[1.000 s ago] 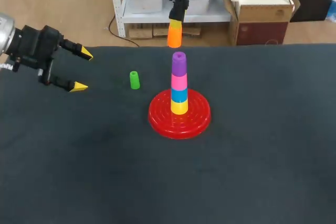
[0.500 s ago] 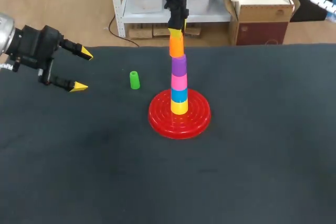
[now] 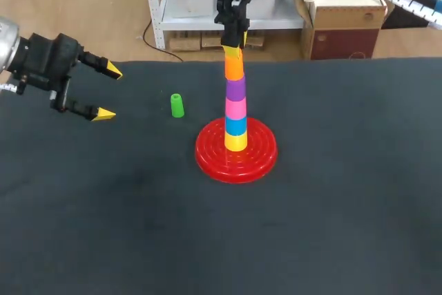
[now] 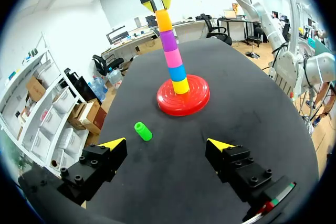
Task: Pick up and stack the cylinders on the red base in this order: pink,purple,orange,green
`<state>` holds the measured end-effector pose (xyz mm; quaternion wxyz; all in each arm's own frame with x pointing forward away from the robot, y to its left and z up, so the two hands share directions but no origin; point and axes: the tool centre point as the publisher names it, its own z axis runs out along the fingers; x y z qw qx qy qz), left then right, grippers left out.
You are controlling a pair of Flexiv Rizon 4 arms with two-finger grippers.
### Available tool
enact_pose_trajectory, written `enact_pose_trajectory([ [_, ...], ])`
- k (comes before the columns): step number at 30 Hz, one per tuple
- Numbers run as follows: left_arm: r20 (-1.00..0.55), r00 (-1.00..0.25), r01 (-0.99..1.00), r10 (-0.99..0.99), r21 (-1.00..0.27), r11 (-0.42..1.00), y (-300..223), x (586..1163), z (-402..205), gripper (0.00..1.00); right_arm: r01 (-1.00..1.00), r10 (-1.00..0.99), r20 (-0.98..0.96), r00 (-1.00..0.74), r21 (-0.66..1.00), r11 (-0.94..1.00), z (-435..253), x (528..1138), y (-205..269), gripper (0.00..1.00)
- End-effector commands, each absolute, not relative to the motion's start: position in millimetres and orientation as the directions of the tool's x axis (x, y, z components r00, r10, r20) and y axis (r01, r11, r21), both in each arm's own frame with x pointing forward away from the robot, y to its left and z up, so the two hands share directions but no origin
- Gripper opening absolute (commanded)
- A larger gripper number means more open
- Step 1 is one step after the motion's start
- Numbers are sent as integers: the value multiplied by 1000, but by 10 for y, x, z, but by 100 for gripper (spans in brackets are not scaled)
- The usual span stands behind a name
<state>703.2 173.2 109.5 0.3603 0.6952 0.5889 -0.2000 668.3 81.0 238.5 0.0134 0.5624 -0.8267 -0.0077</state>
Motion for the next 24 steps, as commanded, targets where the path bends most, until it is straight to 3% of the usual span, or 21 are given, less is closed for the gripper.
enact_pose_trajectory([
  [1,-703,229,962,673,271,-45,1739,7015,1087,100,-924,-925,3,-381,17,381,2300,6610,758,0],
  [24,-703,229,962,673,271,-45,1739,7015,1087,100,-918,-918,19,-396,11,396,2255,6770,716,0],
])
